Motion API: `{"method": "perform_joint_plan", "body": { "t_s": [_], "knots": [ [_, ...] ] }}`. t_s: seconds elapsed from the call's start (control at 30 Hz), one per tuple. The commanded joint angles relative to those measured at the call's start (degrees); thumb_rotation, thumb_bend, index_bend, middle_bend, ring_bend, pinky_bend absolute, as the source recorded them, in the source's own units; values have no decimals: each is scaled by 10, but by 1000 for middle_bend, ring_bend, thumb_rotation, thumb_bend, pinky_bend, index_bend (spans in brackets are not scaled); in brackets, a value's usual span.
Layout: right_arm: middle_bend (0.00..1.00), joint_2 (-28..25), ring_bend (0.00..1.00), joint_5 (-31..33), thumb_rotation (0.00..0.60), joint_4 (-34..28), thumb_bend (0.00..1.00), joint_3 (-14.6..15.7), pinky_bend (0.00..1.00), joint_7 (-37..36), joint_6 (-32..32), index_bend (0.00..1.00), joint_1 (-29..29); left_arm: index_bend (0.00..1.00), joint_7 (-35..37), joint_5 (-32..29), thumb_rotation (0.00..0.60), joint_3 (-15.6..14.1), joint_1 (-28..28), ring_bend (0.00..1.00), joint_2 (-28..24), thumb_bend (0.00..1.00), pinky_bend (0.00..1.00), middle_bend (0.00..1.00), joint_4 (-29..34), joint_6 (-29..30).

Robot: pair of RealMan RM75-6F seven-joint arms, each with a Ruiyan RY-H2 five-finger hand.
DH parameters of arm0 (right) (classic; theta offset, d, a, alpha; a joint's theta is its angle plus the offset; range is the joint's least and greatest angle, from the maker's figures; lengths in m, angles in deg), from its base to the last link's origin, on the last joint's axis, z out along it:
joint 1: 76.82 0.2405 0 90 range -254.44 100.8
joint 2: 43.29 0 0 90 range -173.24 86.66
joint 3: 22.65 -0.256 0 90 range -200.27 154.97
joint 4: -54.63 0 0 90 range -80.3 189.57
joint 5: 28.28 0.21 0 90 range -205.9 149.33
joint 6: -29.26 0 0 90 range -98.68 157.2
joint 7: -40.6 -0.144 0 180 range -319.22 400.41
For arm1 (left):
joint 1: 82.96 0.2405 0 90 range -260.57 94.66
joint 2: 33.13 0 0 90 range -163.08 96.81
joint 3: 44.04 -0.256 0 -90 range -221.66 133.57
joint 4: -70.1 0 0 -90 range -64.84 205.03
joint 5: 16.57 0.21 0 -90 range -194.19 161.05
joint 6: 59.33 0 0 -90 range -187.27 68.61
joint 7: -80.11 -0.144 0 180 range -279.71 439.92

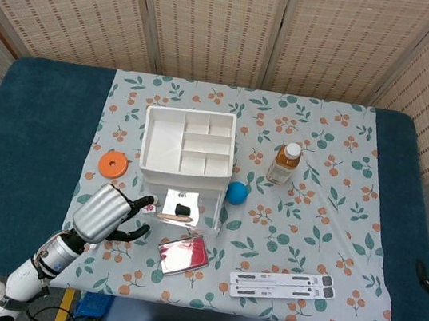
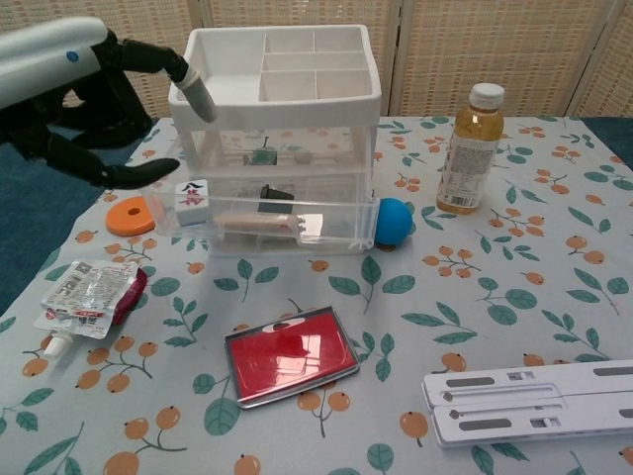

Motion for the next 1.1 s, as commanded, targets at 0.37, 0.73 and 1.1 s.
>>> {"method": "perform_joint_plan", "body": {
  "t_s": [0.37, 0.73, 1.1],
  "knots": [
    [138, -10, 64, -12, 600, -16, 376, 2, 107, 10, -12, 33, -3, 368, 42, 149, 600, 34, -137, 1000, 1, 206, 1000, 921, -204, -7],
    [138, -22, 64, -17, 600, -30, 376, 3, 107, 19, -29, 33, -11, 368, -5, 171, 600, 15, -202, 1000, 16, 189, 1000, 921, -231, -68],
    [138, -17, 64, -13, 600, -25, 376, 4, 107, 15, -25, 34, -10, 362, -55, 111, 600, 10, -227, 1000, -7, 185, 1000, 921, -192, -158]
  ]
}}
